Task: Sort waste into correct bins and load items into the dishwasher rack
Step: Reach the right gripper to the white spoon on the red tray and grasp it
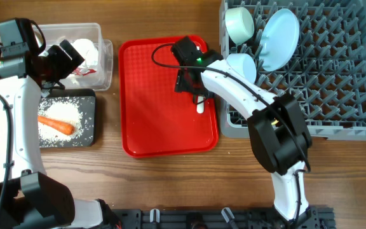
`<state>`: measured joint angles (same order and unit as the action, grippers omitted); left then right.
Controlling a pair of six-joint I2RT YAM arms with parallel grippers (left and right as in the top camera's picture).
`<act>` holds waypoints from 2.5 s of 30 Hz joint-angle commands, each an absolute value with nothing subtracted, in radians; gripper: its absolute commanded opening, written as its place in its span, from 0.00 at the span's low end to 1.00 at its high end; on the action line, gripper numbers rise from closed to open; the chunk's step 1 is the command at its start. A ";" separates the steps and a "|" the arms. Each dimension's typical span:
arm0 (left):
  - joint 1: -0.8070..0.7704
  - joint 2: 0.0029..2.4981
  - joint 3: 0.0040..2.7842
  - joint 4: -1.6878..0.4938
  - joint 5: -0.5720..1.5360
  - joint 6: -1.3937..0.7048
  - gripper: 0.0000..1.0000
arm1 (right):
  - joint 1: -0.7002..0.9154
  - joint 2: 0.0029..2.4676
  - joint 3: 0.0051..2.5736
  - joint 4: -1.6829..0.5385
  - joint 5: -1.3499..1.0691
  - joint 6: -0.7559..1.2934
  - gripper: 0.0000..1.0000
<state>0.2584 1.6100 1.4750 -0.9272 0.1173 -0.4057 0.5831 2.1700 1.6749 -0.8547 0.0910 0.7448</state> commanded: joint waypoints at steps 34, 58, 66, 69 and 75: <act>0.265 1.616 1.484 -0.928 0.111 -0.408 1.00 | 0.640 2.244 1.675 -0.736 -0.035 0.522 0.33; 0.265 1.616 1.484 -0.928 0.111 -0.408 1.00 | 0.709 2.255 1.681 -0.693 -0.022 0.031 0.58; 0.265 1.616 1.484 -0.928 0.111 -0.408 1.00 | 0.708 2.255 1.681 -0.683 0.004 -0.027 0.06; 0.265 1.616 1.484 -0.928 0.111 -0.408 1.00 | 0.709 2.255 1.681 -0.674 0.000 -0.026 0.06; 0.265 1.616 1.484 -0.928 0.111 -0.408 1.00 | 0.710 2.265 1.681 -0.679 0.000 -0.092 0.36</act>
